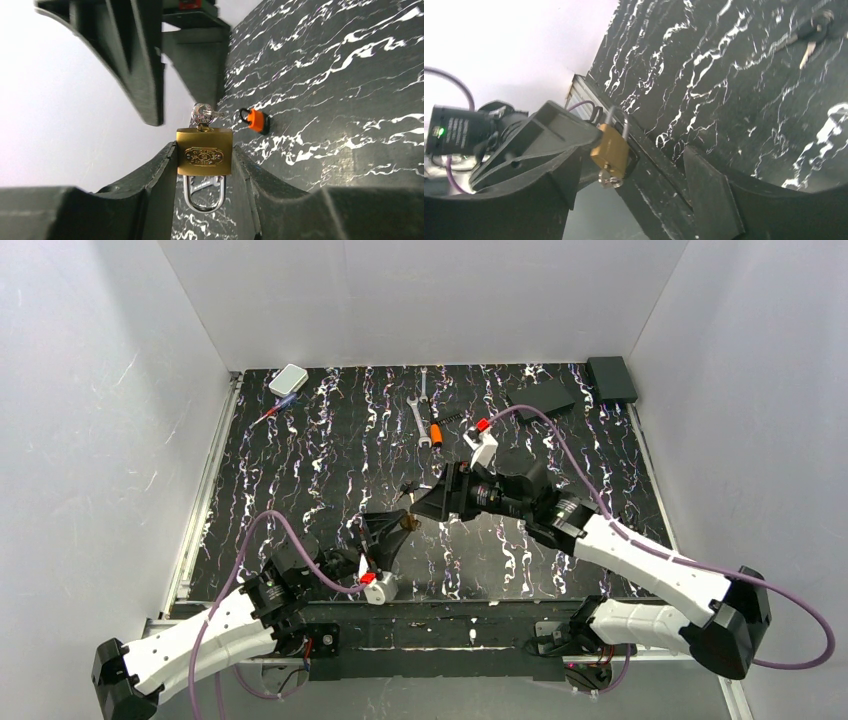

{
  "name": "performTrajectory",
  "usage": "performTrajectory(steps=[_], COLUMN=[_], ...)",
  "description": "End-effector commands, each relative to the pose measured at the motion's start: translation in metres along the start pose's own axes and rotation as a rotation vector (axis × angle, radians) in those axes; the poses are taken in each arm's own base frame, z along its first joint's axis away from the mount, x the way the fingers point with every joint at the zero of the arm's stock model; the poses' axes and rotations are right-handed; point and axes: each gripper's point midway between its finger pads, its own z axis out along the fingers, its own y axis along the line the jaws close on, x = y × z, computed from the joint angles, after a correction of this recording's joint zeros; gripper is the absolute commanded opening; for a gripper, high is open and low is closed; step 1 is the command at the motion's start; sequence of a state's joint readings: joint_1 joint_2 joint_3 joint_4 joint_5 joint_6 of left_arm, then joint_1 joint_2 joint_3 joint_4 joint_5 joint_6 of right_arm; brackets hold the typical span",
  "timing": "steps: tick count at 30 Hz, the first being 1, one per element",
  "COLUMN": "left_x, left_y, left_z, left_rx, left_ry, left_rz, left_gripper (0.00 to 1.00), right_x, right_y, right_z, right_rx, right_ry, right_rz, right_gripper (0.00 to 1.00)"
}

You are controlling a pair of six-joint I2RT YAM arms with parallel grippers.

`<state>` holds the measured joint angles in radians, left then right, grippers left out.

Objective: Unlock with the key

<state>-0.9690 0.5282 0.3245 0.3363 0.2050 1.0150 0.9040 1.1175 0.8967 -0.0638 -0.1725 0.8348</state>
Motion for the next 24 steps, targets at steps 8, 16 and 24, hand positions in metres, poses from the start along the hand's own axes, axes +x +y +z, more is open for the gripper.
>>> performTrajectory(steps=[8, 16, 24], left_x=[-0.039, -0.036, -0.036], left_y=[0.019, 0.019, 0.022], left_z=[0.006, 0.009, 0.009], left_rx=[-0.018, -0.017, -0.024], left_ry=[-0.154, -0.139, -0.136], left_rz=[-0.057, -0.068, -0.078], left_gripper=[0.0, 0.0, 0.0], right_x=[-0.004, 0.011, 0.01], right_y=[0.029, 0.043, 0.048], right_z=[-0.028, -0.024, -0.01], right_rx=[-0.123, -0.157, -0.092], right_ry=[0.03, 0.029, -0.012], right_rz=[-0.402, -0.476, -0.503], right_gripper=[0.84, 0.82, 0.76])
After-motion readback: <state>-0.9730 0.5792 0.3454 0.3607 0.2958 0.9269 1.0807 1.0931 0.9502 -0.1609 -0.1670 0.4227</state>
